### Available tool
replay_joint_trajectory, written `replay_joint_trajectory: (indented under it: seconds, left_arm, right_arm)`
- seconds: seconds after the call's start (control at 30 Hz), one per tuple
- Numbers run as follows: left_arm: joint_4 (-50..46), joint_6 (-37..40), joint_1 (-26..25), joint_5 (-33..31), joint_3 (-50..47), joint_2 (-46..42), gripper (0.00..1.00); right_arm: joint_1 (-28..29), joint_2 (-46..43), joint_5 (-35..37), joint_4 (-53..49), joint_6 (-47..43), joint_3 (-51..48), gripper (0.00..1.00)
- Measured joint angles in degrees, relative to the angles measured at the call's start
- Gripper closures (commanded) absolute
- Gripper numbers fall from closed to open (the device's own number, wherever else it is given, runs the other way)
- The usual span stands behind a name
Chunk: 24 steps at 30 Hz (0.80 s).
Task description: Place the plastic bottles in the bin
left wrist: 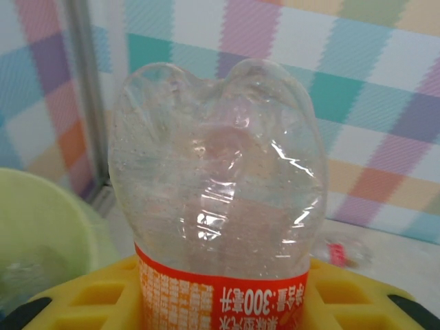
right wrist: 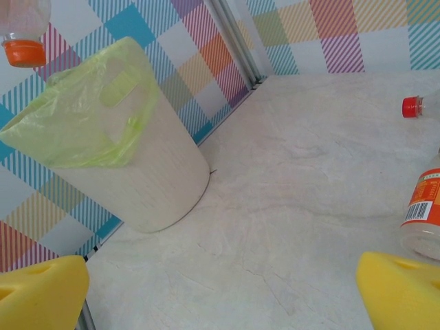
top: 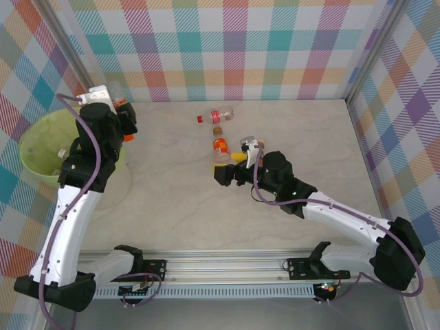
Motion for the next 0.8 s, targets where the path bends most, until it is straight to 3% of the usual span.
replay_joint_trajectory:
  seconds: [0.23,0.5,0.73,0.8]
  left_arm:
    - [-0.98,0.74,12.48,-6.05,0.15,0.11,0.59]
    - [-2.36,1.36,19.65,-14.53,0.81,3.43,0.57]
    - [-4.61,-2.62,27.32,-23.37,-0.96,4.46,0.38]
    - [-5.84,-4.11,27.65,-23.71,-1.05,4.83,0.26]
  right_arm:
    - [0.0,1.7,-0.85,-0.04,-0.57,1.14,0.01]
    - [0.0,3.41,-1.53,-0.02,-1.05,2.49,0.0]
    - [0.02,5.64,-2.6,-0.04,-1.07,4.63,0.0]
    - [0.02,6.14,-2.84,-0.04,-1.11,5.01,0.01]
